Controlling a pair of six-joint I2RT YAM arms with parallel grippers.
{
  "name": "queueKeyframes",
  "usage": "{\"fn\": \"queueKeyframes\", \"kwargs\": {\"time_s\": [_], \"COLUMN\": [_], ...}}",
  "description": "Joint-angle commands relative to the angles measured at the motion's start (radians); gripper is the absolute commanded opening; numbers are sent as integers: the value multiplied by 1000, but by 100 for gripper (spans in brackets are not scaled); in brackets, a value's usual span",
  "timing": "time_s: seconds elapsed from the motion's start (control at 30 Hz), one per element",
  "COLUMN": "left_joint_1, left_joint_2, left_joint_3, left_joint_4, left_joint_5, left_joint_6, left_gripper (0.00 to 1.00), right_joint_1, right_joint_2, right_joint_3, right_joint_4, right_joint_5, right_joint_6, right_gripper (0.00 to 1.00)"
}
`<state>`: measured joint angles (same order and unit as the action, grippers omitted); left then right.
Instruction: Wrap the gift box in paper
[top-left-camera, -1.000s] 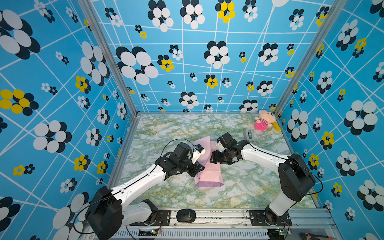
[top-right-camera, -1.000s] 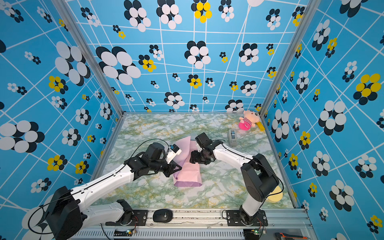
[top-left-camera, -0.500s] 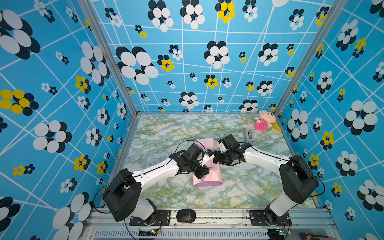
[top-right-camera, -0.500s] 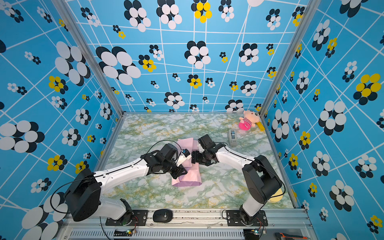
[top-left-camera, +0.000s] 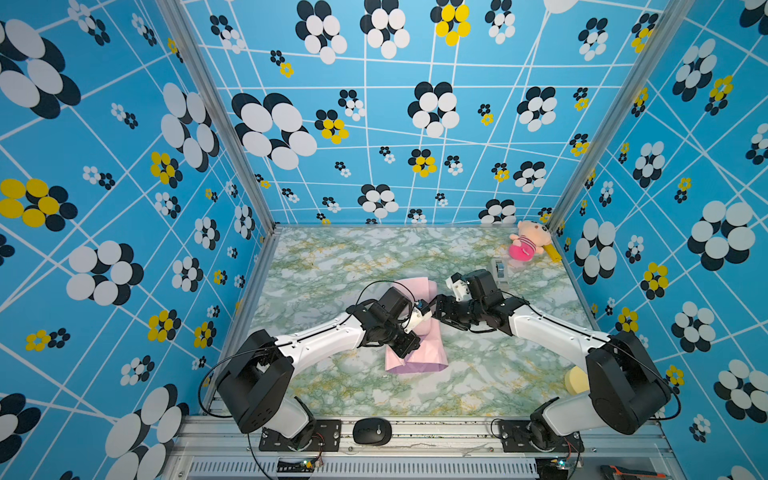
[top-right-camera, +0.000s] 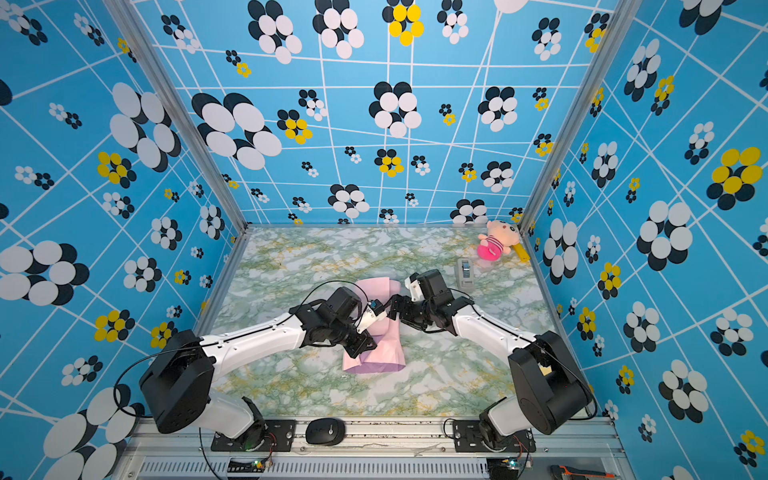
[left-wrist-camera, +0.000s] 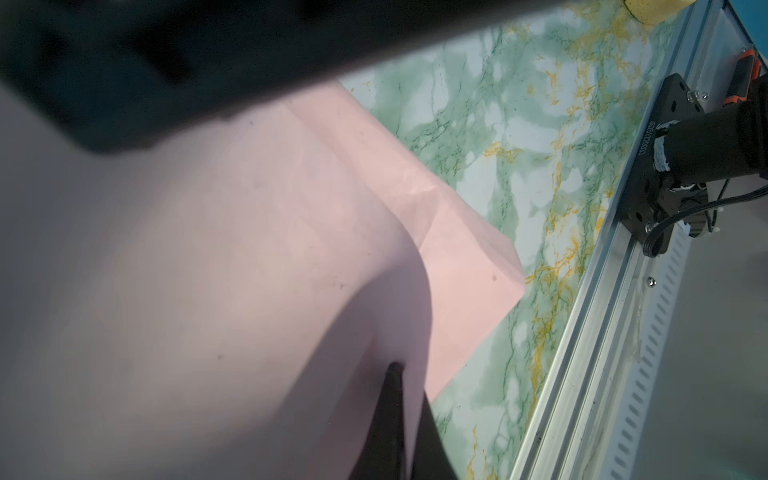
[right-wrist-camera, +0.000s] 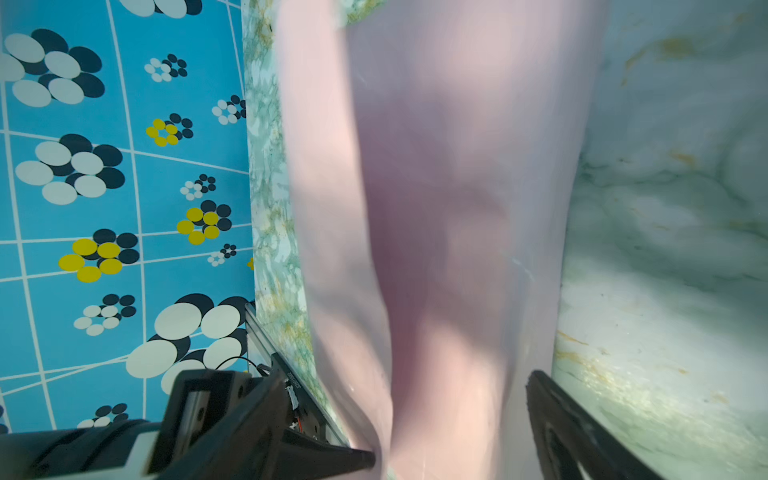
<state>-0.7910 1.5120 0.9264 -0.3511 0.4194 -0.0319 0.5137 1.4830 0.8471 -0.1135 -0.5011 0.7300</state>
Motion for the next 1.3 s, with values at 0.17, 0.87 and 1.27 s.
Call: {"fn": "queueKeyframes", "kwargs": {"time_s": [0.17, 0.87, 1.27], "left_joint_1": [-24, 287, 217], "left_joint_2": [33, -248, -62], "left_joint_3": [53, -102, -30], "left_joint_4": [-37, 42, 101], "left_joint_5": [3, -112, -100], "left_joint_6": [34, -530, -604], "left_gripper": [0, 76, 76], "right_joint_1": [3, 3, 15], "right_joint_2": [87, 118, 117], "right_joint_3": [76, 96, 102], "right_joint_4": [-106, -152, -137], "right_joint_5": [48, 106, 93], "right_joint_6": [-46, -56, -32], "right_gripper": [81, 48, 48]}}
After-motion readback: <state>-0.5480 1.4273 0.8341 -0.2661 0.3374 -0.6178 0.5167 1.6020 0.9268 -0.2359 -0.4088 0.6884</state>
